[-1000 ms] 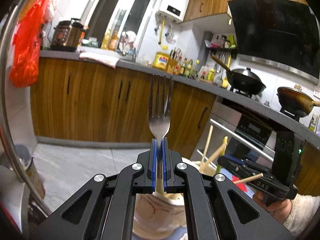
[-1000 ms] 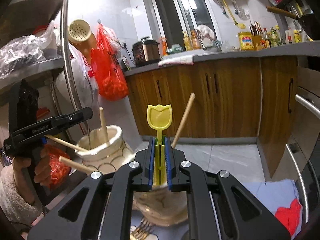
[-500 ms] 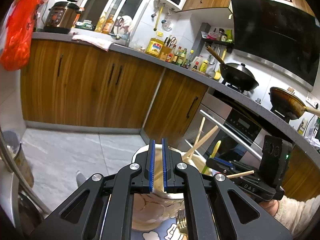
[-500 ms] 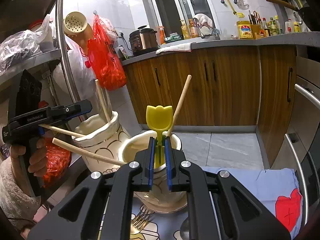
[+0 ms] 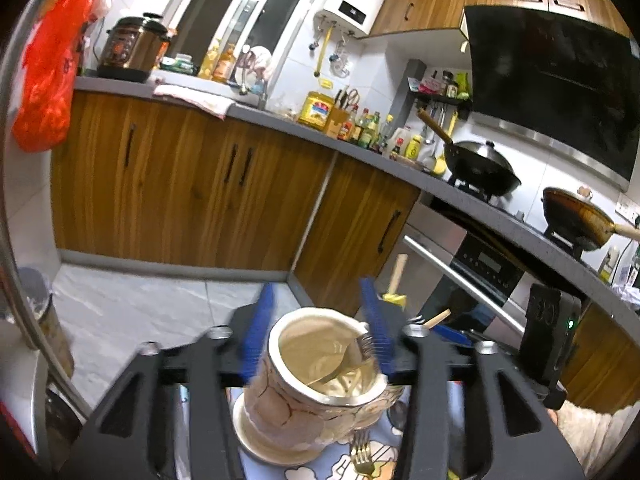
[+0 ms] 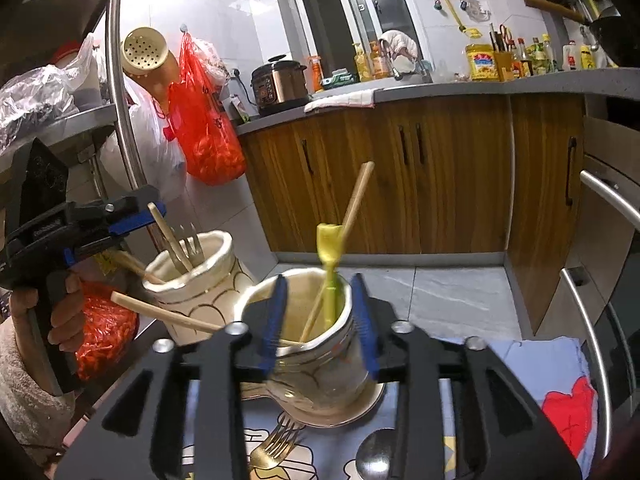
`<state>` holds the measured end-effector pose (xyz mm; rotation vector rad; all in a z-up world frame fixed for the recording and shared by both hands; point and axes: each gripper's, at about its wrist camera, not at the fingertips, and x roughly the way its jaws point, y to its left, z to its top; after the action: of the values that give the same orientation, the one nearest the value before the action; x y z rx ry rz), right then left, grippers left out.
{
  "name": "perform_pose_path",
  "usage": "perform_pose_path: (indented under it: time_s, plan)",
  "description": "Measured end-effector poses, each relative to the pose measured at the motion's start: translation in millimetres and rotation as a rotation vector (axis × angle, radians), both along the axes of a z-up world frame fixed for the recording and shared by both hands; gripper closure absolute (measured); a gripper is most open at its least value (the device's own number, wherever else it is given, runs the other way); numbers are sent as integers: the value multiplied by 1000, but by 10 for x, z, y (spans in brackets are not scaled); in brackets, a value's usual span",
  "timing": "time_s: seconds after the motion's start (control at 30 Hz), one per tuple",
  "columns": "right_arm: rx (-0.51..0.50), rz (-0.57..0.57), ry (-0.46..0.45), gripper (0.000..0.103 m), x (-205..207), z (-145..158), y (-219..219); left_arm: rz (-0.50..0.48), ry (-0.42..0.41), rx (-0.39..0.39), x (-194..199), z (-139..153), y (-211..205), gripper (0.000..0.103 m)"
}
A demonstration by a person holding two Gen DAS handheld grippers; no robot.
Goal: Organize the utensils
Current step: 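Open the right tool over the smaller pot while the left tool releases the fork into the larger pot, then move the right tool to a silver spoon while the left tool goes to a gold fork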
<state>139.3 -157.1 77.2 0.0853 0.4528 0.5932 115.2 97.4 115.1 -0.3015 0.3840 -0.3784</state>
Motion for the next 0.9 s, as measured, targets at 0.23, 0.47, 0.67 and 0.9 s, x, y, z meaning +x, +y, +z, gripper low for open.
perform_pose_path:
  time_s: [0.23, 0.47, 0.67, 0.9]
  plan:
    - [16, -38, -13, 56, -281, 163, -163, 29, -28, 47, -335, 228, -74, 51]
    - [19, -66, 10, 37, -681, 223, -317, 78, -3, 134, -771, 288, -215, 44]
    - [16, -99, 69, 25, -991, 117, -474, 77, 45, 182, -1082, 105, -416, 37]
    - [-10, -179, 154, 20, -1075, -179, -665, 122, 134, 306, -1132, -299, -836, 33]
